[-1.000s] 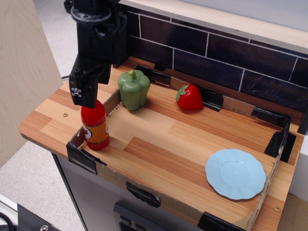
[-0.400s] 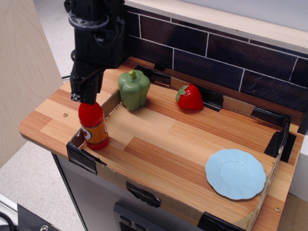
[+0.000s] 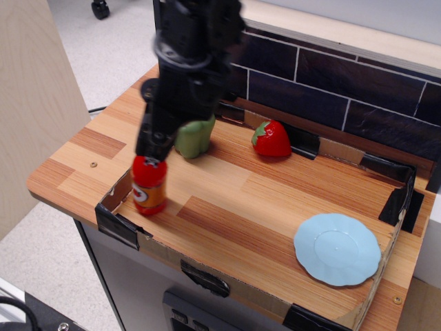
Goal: Topple hot sauce bottle
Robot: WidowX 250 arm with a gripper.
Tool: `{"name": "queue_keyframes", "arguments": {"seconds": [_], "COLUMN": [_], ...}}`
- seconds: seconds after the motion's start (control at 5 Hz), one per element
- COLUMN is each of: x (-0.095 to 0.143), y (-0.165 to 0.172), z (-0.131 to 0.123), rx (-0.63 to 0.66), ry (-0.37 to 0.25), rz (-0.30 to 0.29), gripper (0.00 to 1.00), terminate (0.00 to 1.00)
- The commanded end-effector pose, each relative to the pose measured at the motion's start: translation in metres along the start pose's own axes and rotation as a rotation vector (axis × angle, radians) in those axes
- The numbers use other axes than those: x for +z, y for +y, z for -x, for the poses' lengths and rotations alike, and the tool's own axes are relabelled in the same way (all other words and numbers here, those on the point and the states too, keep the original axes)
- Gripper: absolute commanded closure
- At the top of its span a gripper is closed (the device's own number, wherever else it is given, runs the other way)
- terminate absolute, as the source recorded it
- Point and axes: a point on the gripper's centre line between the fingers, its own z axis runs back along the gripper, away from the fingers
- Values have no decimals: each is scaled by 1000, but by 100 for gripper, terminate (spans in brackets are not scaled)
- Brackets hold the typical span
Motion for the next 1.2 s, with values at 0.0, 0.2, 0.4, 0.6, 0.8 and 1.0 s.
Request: {"name": "queue_keyframes", "arguments": {"seconds": [0.0, 0.2, 0.4, 0.6, 0.8, 1.0], "x": [-6, -25, -38, -51, -56, -52], "y": [0, -4, -9, -12, -12, -4], "z": [-33, -49, -65, -78, -78, -75], "rx": [8, 14, -2, -5, -59, 8], "ry": [96, 172, 101, -54, -205, -340], "rz": [-35, -34, 36, 118, 169, 217], "gripper": [100, 100, 100, 100, 100, 0], "terminate": [0, 0, 0, 0, 0, 0]}}
